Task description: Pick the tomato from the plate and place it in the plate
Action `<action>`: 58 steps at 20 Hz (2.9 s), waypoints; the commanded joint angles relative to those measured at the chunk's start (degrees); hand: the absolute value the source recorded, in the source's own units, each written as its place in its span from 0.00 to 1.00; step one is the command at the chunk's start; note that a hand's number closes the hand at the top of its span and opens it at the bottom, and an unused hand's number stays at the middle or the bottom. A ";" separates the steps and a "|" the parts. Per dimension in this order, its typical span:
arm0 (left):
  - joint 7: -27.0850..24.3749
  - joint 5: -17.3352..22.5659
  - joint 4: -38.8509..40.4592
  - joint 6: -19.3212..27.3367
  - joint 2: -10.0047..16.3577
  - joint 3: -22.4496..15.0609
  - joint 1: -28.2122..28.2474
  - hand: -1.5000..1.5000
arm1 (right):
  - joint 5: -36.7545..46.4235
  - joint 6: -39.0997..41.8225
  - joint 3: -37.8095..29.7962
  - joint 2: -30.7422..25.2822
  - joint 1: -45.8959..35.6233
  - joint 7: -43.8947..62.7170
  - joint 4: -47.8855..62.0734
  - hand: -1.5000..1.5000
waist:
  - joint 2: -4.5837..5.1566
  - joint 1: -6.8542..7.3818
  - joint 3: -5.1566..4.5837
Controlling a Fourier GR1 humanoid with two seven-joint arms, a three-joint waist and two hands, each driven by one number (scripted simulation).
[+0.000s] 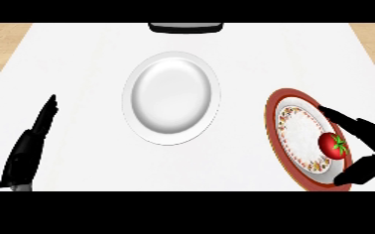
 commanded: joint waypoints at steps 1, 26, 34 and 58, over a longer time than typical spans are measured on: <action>0.50 0.00 -2.05 -1.62 -0.28 1.64 1.53 0.50 | 2.38 -0.81 -0.64 2.73 -1.59 -4.84 4.14 1.00 | 0.05 0.16 0.07; 0.51 -3.48 -1.14 -2.99 -2.07 3.56 1.12 0.50 | 37.33 -31.70 4.88 9.41 -3.21 26.49 -21.10 1.00 | -0.20 -0.55 -0.03; -1.63 -3.07 0.48 -3.14 -2.45 4.58 1.17 0.50 | 39.89 -32.47 6.14 7.78 -4.09 25.32 -41.80 1.00 | -0.29 -0.71 -0.05; 1.03 -4.53 -2.40 -5.13 -3.37 4.39 -1.01 0.50 | 36.33 -28.82 23.20 33.64 -45.55 47.77 -16.31 1.00 | 0.11 1.00 0.02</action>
